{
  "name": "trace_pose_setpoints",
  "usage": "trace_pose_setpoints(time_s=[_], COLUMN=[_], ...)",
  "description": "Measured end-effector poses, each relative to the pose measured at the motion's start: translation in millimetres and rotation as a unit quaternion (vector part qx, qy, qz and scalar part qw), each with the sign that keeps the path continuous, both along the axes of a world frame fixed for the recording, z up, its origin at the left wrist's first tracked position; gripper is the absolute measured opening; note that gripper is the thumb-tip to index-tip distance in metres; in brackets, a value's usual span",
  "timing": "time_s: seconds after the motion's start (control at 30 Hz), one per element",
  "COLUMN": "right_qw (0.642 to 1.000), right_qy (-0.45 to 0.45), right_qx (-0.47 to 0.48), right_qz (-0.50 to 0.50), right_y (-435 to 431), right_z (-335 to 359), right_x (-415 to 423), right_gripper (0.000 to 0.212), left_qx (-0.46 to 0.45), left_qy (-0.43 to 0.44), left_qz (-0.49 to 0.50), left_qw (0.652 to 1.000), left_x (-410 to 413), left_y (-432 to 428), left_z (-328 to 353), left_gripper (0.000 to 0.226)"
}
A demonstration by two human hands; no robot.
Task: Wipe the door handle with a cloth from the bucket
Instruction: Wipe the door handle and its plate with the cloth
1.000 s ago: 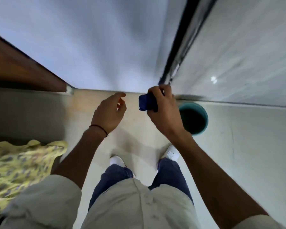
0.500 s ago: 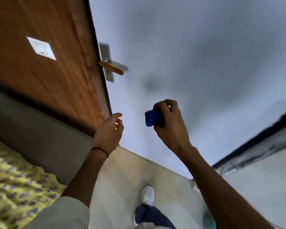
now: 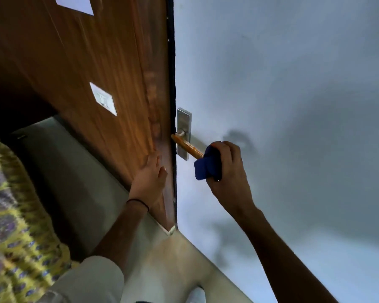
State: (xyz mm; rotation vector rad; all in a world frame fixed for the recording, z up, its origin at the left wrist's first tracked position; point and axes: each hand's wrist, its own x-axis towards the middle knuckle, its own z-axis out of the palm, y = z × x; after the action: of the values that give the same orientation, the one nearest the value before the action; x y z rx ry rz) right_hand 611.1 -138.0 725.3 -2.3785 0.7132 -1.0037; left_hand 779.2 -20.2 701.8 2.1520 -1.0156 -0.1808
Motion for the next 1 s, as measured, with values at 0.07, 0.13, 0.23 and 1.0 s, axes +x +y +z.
trace_pose_setpoints(time_s=[0.07, 0.13, 0.23, 1.0], right_qw=[1.0, 0.999, 1.0, 0.949], right_qy=[-0.024, -0.031, 0.001, 0.196], right_qx=[0.001, 0.0, 0.0, -0.075], right_qz=[-0.007, -0.015, -0.022, -0.234], right_y=[-9, -15, -21, 12], right_z=[-4, -10, -17, -39], right_x=[10, 22, 38, 173], right_gripper=[0.062, 0.062, 0.063, 0.055], left_qx=[-0.009, -0.023, -0.036, -0.177], left_qy=[-0.014, -0.013, 0.0, -0.099], left_qz=[0.012, 0.047, 0.1, -0.045], left_qw=[1.0, 0.999, 0.994, 0.978], left_x=[9, 22, 44, 160], left_y=[-9, -19, -34, -98], left_z=[0, -2, -5, -46], left_gripper=[0.05, 0.048, 0.046, 0.076])
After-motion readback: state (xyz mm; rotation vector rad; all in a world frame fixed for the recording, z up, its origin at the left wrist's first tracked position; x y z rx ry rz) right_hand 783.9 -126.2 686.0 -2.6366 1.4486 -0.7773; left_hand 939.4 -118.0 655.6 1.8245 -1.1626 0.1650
